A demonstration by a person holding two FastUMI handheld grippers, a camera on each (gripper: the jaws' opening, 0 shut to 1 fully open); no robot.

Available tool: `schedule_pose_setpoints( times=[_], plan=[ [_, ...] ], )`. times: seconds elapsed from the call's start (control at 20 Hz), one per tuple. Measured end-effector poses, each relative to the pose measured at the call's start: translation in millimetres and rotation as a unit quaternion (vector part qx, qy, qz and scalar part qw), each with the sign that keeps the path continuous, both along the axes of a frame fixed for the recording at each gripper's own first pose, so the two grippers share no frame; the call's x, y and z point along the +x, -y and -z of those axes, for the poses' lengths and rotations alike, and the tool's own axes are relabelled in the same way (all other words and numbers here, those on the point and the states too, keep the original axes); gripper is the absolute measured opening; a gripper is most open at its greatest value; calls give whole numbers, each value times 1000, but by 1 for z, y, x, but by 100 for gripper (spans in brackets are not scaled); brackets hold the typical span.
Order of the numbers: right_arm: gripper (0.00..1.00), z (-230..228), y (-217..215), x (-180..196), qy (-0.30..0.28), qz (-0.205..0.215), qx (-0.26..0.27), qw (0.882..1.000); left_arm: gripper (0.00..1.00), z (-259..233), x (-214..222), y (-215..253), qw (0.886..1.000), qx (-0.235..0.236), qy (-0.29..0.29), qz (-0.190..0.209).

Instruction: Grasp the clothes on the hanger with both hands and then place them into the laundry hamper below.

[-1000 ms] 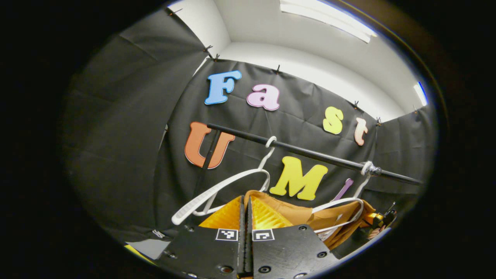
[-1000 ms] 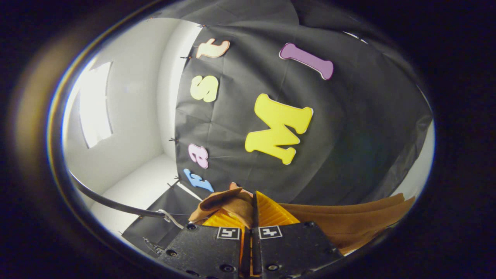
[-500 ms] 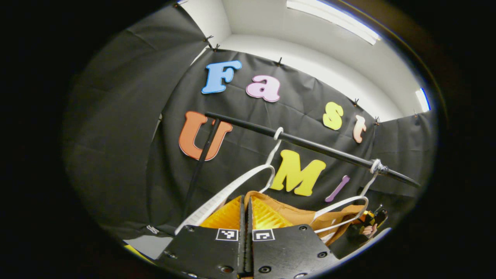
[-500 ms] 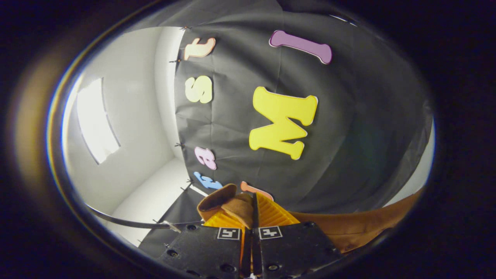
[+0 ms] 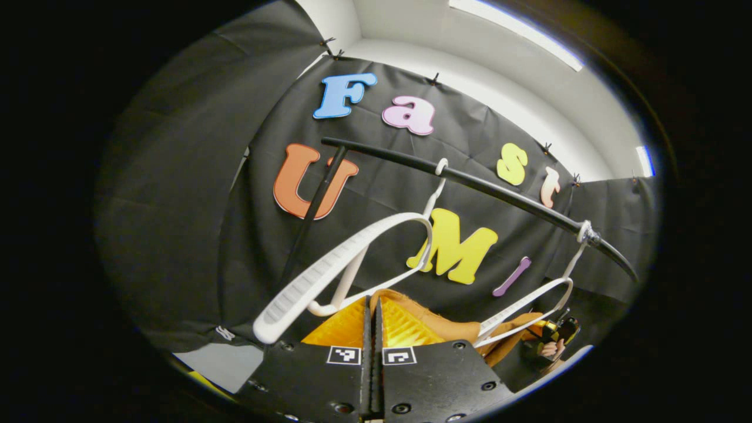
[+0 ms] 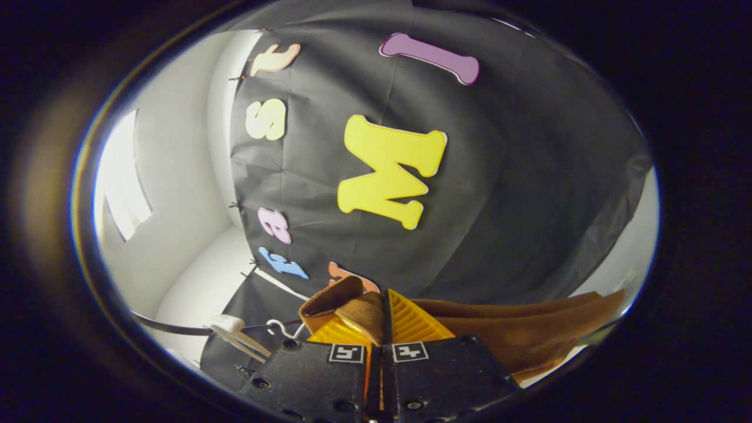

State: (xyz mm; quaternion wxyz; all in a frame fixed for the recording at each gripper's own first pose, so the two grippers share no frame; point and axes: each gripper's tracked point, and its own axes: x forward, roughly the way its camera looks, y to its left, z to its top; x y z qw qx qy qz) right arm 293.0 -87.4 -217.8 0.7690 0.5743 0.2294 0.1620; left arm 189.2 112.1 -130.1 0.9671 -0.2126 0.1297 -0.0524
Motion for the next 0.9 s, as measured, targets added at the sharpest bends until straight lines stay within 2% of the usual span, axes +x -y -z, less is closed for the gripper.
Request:
schedule_pose_setpoints(
  times=[0.05,0.1,0.15,0.5,0.6,0.65,0.7,0.75,0.85,0.9],
  plan=[
    [5,6,-1,-4,-4,-1,-2,1000,0,3,-1,1,1000,-4,-2,-1],
    [5,10,-2,-7,-5,-1,-2,1000,5,3,-5,2,1000,-6,-2,-3],
    [5,15,-3,-14,-10,-1,-3,1000,0,6,-8,1,1000,-4,-3,-4],
    [5,42,-23,-53,-38,-22,-15,999,0,15,-40,-8,1000,-5,-17,-16],
    [5,49,-30,-66,-44,-30,-26,998,0,19,-55,-1,1000,-7,-24,-8],
    [5,51,-35,-74,-45,-40,-31,998,5,25,-62,1,1000,1,-31,-7],
    [5,52,-40,-81,-47,-43,-36,997,5,29,-70,5,999,8,-38,-1],
    [5,51,-45,-90,-45,-53,-41,997,0,32,-76,13,999,12,-41,5],
    [5,52,-53,-103,-44,-65,-52,996,0,35,-89,24,999,21,-45,15],
    [5,52,-56,-110,-46,-69,-61,995,5,34,-95,31,998,23,-48,24]
  ],
)
